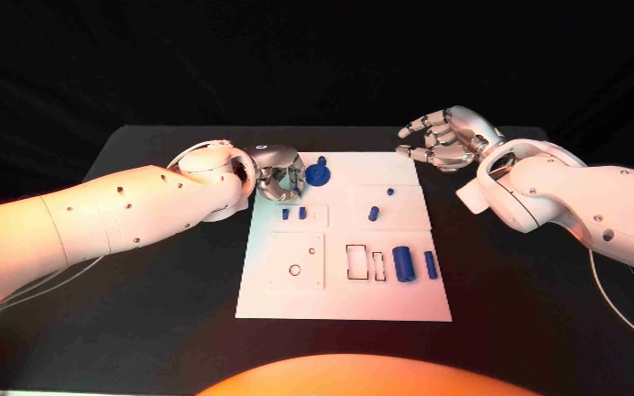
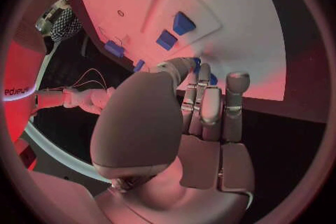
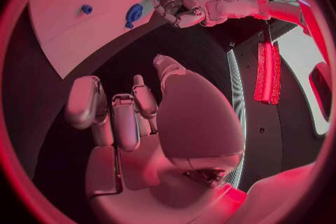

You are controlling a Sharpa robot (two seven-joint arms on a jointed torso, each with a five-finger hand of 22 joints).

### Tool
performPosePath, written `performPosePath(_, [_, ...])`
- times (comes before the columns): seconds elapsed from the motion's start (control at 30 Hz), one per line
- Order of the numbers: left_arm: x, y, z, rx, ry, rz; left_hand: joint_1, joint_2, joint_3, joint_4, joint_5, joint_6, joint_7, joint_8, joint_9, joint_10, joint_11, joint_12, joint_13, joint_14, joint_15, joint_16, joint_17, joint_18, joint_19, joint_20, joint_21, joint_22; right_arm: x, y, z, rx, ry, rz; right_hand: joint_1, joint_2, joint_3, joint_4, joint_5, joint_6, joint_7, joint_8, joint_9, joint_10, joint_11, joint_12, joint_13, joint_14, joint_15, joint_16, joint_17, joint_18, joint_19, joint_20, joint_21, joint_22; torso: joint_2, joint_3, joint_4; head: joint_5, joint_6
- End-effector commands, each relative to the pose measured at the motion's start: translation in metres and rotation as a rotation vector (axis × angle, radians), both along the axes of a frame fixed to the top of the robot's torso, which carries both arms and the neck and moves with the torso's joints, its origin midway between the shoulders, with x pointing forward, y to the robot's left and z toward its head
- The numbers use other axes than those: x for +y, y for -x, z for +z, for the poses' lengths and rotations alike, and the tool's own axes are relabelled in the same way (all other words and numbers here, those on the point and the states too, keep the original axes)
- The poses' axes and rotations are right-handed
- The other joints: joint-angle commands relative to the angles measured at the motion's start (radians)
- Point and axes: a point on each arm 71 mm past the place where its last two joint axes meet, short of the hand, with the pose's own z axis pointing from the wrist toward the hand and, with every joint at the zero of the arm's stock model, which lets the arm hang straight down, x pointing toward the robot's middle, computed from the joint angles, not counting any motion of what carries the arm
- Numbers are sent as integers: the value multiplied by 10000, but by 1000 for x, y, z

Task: Assemble the parts on the task board

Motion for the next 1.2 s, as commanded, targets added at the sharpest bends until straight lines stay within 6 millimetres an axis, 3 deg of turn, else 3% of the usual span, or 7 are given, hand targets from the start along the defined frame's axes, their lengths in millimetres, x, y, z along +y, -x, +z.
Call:
performPosePath(0.03, [-1,1,-2,188,-136,-140,-59,-2,8,-50,39,43,5,-37,-4,51,1,-43,9,20,29,30,-7,-61,49,-2,24,9,1,0,1,-62,-31,78,-8,-33,55,10,66,-23,-26,58,-6,-12,-7,-23,-7,428,-48,-53,475,175,-62,-21,-42,-9,7,0,14,-17,-3])
performPosePath(0.5, [-3,1,-7,305,-261,-191,-59,1,19,-69,33,55,5,-45,-5,71,0,-63,12,22,28,31,-2,-60,39,-2,23,9,1,0,0,-60,-29,80,-8,-33,55,10,66,-23,-26,58,-6,-12,-7,-23,-7,428,-48,-53,475,175,-62,-21,-42,-9,9,-17,4,-33,-18])
performPosePath(1.2, [-7,4,-13,637,-376,-450,-133,11,11,-151,0,214,-23,-35,20,263,-38,-111,66,24,9,29,-22,-60,20,-8,36,36,1,0,0,-54,-24,84,-26,-55,95,6,76,-5,-42,103,-2,7,-24,-41,-43,433,-65,-91,451,178,-42,-38,-101,-43,-2,-4,13,-49,-54])
